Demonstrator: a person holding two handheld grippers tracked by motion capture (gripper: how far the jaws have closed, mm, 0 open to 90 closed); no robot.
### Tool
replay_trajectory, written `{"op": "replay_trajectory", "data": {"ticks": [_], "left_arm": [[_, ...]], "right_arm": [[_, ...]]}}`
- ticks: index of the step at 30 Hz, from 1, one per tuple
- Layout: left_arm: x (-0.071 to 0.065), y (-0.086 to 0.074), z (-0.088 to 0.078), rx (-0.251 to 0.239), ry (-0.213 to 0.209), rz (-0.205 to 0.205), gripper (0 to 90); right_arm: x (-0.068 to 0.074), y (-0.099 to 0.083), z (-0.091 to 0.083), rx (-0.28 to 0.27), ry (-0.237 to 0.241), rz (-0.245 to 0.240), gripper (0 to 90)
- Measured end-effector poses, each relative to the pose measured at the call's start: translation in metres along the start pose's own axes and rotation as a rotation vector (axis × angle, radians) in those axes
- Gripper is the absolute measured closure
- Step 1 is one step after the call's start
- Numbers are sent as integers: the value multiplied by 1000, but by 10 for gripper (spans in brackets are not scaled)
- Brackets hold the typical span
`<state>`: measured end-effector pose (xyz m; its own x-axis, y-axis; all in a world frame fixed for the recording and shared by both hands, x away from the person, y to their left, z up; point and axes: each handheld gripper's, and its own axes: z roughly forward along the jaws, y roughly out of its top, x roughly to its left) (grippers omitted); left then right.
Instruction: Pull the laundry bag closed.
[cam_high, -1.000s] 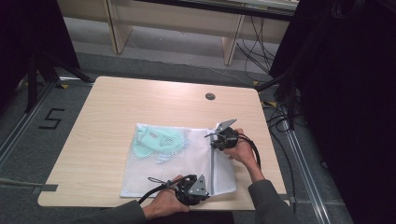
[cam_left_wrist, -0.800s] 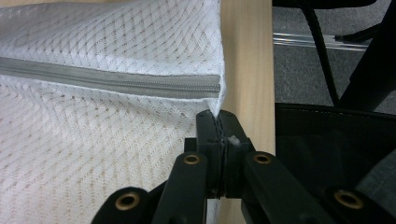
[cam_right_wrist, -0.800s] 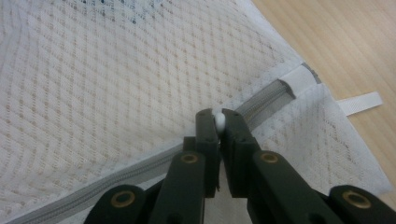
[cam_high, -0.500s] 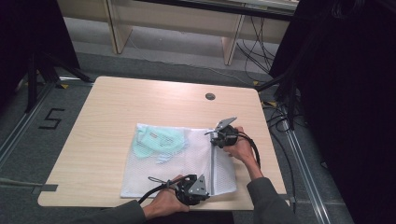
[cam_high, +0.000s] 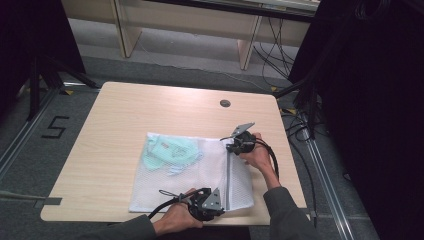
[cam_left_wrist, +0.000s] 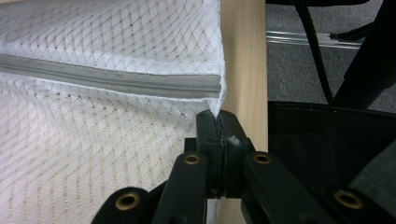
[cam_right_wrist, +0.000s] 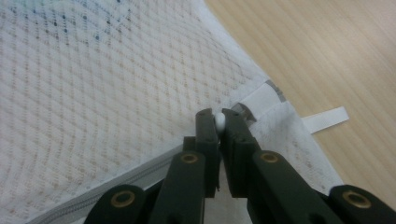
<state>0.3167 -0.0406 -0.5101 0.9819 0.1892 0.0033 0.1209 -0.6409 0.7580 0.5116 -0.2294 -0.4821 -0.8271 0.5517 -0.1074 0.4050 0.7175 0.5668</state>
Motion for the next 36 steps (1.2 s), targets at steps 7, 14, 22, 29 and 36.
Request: {"op": "replay_trajectory", "data": {"ticks": [7, 14, 22, 29, 36], "left_arm": [[1, 0, -1, 5, 3, 5, 888], [1, 1, -1, -8, 10, -5, 888], [0, 0, 0, 23, 7, 15, 890], [-1, 1, 0, 5, 1, -2, 890], [0, 1, 0, -3, 6, -14, 890]], "right_arm": [[-4, 2, 1, -5, -5, -5, 866], [-7, 1, 4, -16, -10, 1, 866], [-8, 1, 5, -13, -13, 50, 866], [-14, -1, 4, -12, -32, 54, 866], [-13, 0, 6, -28, -57, 64, 866]]}}
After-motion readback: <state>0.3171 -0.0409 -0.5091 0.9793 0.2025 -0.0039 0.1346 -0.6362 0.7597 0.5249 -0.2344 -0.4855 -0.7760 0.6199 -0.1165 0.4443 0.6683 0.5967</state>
